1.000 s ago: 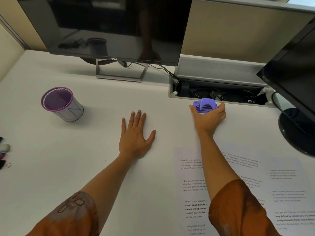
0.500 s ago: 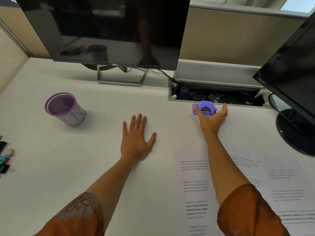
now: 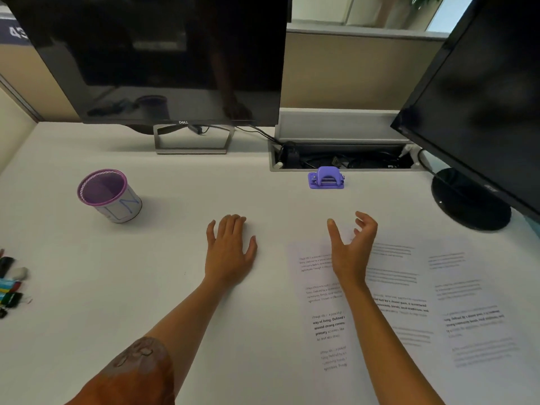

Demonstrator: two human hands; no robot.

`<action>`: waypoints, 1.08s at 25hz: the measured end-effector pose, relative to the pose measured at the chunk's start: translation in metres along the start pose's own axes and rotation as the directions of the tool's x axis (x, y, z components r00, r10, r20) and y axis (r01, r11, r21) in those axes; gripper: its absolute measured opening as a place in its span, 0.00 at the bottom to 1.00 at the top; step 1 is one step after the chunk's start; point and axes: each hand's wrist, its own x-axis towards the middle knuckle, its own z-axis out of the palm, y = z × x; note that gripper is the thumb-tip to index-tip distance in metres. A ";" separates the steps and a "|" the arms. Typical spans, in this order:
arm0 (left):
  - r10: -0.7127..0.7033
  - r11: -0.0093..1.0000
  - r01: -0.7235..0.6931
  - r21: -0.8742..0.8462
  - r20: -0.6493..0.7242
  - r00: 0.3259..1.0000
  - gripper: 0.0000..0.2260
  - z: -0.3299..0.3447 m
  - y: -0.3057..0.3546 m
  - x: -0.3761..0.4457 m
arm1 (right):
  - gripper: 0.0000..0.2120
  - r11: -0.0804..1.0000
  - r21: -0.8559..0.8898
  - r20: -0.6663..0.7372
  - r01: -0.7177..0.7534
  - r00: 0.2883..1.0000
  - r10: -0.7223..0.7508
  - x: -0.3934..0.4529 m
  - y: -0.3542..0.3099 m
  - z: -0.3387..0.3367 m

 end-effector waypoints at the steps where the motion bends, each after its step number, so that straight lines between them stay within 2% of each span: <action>1: -0.005 1.000 0.005 -0.011 0.002 1.000 0.20 -0.001 0.001 -0.008 | 0.28 1.000 -0.012 0.005 -0.003 1.000 0.003 -0.013 0.002 -0.006; 5: 0.026 0.998 -0.024 -0.064 0.030 0.999 0.19 -0.006 0.013 -0.042 | 0.26 0.997 -0.073 0.016 -0.013 1.000 0.014 -0.059 0.004 -0.031; 9: 0.077 0.987 -0.065 -0.146 0.079 0.994 0.19 -0.011 0.025 -0.088 | 0.29 0.981 -0.177 -0.009 -0.082 0.997 0.082 -0.099 0.008 -0.063; 12: 0.044 0.974 -0.017 -0.226 0.115 0.992 0.18 -0.013 0.040 -0.109 | 0.35 0.853 -0.491 -0.057 -0.176 0.984 0.170 -0.118 0.016 -0.086; 15: -0.009 0.959 0.055 -0.280 0.162 0.987 0.17 -0.015 0.062 -0.110 | 0.41 0.738 -0.661 -0.005 -0.132 0.985 0.172 -0.132 0.021 -0.096; 19: -0.087 0.971 0.156 -0.181 0.339 0.937 0.22 -0.013 0.098 -0.106 | 0.43 0.732 -0.672 -0.001 -0.116 0.988 0.156 -0.143 0.022 -0.095; 21: -0.108 0.970 0.191 -0.150 0.436 0.893 0.25 -0.013 0.114 -0.104 | 0.43 0.763 -0.626 -0.047 -0.161 0.984 0.169 -0.147 0.020 -0.093; 24: -0.181 0.920 0.341 -0.194 0.561 0.808 0.26 -0.014 0.132 -0.097 | 0.43 0.790 -0.582 -0.079 -0.191 0.981 0.179 -0.147 0.020 -0.095; 27: -0.270 0.858 0.456 -0.235 0.549 0.791 0.30 -0.018 0.144 -0.099 | 0.45 0.769 -0.609 -0.051 -0.196 0.977 0.209 -0.142 0.018 -0.098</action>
